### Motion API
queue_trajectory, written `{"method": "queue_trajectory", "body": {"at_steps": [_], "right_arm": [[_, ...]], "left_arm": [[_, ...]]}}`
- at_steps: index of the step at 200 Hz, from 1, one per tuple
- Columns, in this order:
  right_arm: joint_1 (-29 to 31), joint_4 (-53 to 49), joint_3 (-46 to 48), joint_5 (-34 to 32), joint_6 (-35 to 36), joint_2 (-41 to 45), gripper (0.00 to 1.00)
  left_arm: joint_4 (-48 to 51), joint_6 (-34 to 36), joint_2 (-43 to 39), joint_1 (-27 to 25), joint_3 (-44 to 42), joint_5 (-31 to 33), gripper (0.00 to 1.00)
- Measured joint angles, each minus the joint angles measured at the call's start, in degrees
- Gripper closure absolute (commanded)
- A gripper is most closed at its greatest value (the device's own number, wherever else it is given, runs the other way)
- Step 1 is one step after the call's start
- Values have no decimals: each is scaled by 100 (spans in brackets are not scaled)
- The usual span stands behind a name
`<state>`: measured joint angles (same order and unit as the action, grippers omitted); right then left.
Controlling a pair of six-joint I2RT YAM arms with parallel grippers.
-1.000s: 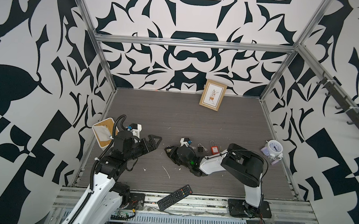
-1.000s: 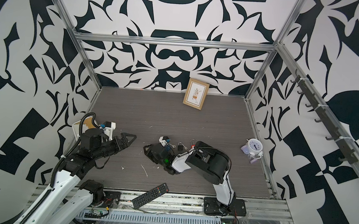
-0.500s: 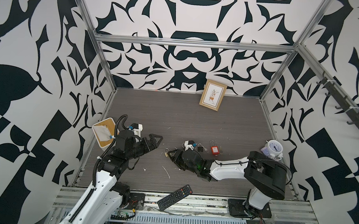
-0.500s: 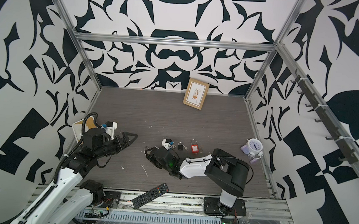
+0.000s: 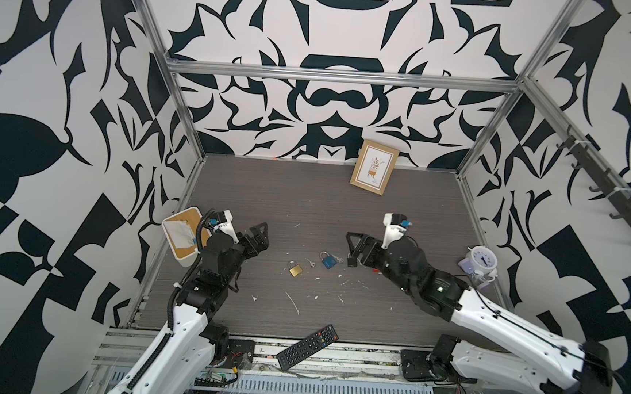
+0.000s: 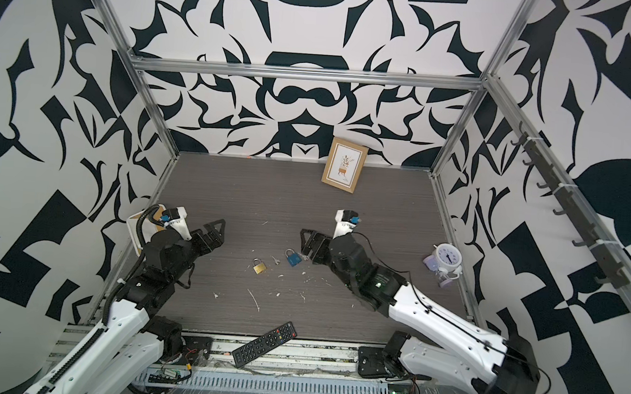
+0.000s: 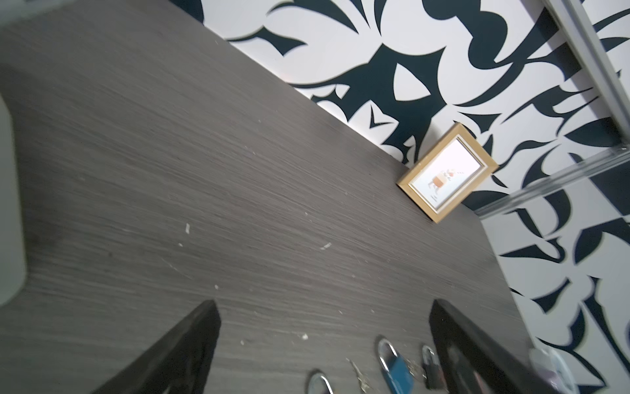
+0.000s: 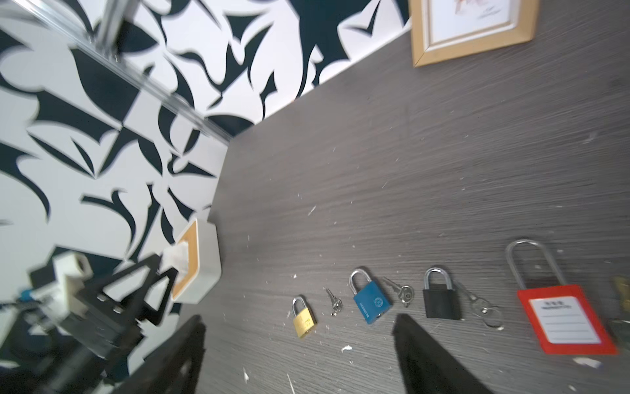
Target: Lock with the key
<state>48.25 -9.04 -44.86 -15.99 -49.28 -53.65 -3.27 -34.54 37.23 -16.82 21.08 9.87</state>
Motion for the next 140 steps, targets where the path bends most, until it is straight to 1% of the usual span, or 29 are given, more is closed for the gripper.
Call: {"method": "queue_trajectory", "body": {"at_steps": [15, 30, 45, 57, 72, 82, 102, 107, 118, 129, 140], "right_arm": [[-468, -538, -190, -42, 588, 422, 0], [-881, -1005, -350, -94, 1067, 555, 0], [-1082, -1285, -442, -170, 1480, 555, 0], [-1117, -1432, -446, -293, 1792, 529, 0], [-1117, -1392, -295, -507, 2146, 487, 0], [-1117, -1263, -72, -645, 2365, 573, 0], [-1117, -835, 555, -1019, 2852, 914, 0], [-1119, -717, 704, -1128, 3010, 1005, 0], [-1150, -476, 920, -1355, 3381, 1134, 0], [-1224, -136, 1056, -1613, 3847, 1115, 0], [-1429, 308, 1147, -1906, 4304, 951, 0]], "left_arm": [[-428, 627, 0, 0, -267, 420, 1], [-817, 1305, 103, 0, -363, 927, 1], [-1303, 1969, 407, 50, -413, 1388, 0], [-1692, 2326, 743, 190, -479, 1547, 1], [-2302, 2614, 1410, 514, -651, 1513, 1], [-2931, 2710, 2026, 737, -857, 1445, 1], [-4382, 2828, 3668, 1084, -1169, 1314, 1], [-4948, 2940, 4118, 1156, -1209, 1259, 1], [-5805, 2964, 4872, 1335, -1174, 846, 1], [-6266, 2977, 5423, 1508, -1165, 555, 1], [-6231, 2966, 5539, 1591, -1134, 404, 1]]}}
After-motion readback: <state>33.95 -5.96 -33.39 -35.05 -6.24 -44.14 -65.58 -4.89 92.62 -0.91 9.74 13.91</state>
